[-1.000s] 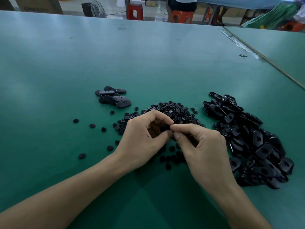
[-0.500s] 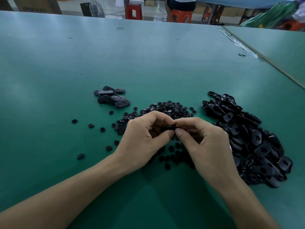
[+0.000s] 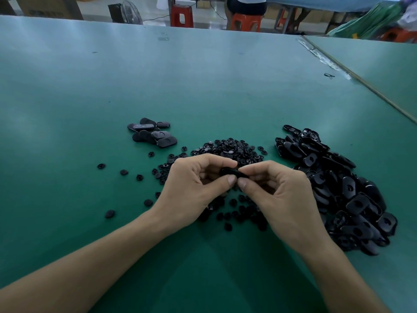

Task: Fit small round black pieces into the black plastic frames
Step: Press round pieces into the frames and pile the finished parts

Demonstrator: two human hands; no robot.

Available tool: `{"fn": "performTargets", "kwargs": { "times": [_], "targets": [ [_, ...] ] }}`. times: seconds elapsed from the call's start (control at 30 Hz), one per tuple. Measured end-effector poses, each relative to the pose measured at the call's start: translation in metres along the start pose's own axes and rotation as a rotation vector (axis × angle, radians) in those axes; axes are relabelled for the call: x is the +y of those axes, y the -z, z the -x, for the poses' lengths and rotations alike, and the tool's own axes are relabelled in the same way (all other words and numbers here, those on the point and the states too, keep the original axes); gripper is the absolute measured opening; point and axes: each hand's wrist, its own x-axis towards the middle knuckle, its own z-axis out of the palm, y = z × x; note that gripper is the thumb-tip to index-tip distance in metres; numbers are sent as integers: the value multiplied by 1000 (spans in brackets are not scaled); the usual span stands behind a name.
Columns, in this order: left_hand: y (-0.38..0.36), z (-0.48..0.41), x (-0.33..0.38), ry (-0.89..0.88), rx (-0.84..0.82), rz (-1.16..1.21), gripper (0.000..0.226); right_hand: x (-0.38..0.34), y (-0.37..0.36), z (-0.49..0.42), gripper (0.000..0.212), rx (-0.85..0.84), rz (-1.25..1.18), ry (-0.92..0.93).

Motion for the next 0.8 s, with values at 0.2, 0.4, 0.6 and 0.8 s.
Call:
{"fn": "performTargets", "kwargs": {
  "times": [0.2,0.4,0.6,0.8],
  "targets": [
    [0,1,0,1,1,-13,25,-3,-2,2,16,18,20,-18],
    [0,0,-3,6,1,-23,23,-7,-3,3,14,35,50,-44],
    [1,0,-4,-2,5,-3,20,-8,-1,2,14,19,25,-69],
    [1,-1,-4,-41,51,-90,18,-9,0,3,15,-3,15,-52]
  ]
}}
